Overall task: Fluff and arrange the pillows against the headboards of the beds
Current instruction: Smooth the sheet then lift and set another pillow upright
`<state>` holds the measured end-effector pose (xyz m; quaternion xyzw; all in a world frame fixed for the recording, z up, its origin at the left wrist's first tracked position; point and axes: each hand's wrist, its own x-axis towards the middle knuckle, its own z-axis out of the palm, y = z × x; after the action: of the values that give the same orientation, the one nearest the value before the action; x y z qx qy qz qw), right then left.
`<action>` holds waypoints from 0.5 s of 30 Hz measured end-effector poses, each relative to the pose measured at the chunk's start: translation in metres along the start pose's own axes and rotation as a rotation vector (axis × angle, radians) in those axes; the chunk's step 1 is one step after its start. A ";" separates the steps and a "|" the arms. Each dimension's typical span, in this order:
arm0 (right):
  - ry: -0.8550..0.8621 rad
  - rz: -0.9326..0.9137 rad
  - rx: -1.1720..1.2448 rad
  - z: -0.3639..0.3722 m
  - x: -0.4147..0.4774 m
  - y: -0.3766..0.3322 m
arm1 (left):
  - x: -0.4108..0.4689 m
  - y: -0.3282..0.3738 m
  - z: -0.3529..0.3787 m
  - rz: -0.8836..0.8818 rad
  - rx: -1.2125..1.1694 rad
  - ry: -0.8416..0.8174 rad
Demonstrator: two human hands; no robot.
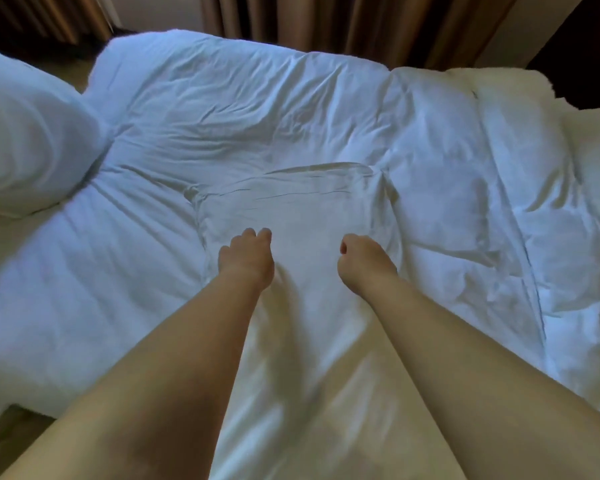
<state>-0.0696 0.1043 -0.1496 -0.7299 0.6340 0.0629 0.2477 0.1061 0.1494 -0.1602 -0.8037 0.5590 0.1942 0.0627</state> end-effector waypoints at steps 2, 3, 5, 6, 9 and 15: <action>0.005 -0.050 -0.035 -0.011 0.043 0.005 | 0.036 0.005 -0.006 -0.043 -0.017 -0.004; 0.012 -0.074 -0.047 -0.016 0.063 0.007 | 0.053 0.007 -0.007 -0.057 -0.021 -0.007; 0.026 -0.113 -0.047 -0.021 0.102 0.009 | 0.085 0.011 -0.010 -0.072 -0.020 -0.016; 0.029 -0.129 -0.038 -0.021 0.121 0.009 | 0.100 0.013 -0.011 -0.073 -0.010 -0.024; 0.009 -0.165 -0.016 -0.018 0.172 0.009 | 0.143 0.018 -0.007 -0.067 0.044 -0.041; -0.089 -0.254 -0.171 0.001 0.252 0.010 | 0.206 0.024 0.011 -0.026 0.179 -0.186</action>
<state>-0.0314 -0.1218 -0.2552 -0.8192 0.5172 0.1170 0.2183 0.1434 -0.0360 -0.2458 -0.7806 0.5553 0.2163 0.1884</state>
